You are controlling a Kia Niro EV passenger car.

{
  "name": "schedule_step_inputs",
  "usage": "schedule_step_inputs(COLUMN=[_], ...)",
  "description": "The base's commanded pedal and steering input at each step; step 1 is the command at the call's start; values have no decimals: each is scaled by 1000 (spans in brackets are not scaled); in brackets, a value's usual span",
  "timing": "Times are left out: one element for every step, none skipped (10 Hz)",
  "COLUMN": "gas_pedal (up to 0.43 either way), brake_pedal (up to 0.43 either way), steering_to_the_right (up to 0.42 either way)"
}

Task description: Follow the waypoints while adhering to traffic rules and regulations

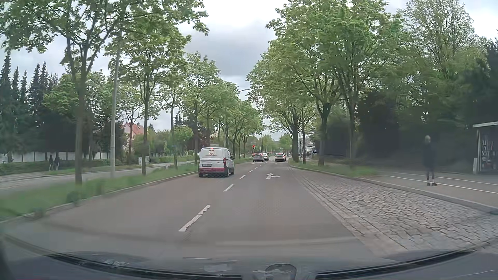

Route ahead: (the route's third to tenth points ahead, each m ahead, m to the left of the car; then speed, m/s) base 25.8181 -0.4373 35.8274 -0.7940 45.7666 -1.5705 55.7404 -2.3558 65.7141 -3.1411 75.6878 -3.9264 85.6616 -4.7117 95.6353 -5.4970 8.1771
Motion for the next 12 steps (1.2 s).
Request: schedule_step_inputs(gas_pedal=[0, 0, 0, 0, 0, 0, 0, 0, 0, 0, 0, 0], brake_pedal=[0, 0, 0, 0, 0, 0, 0, 0, 0, 0, 0, 0], steering_to_the_right=[8, 8, 8, 8, 8, 8, 8, 8, 8, 8, 8, 8])
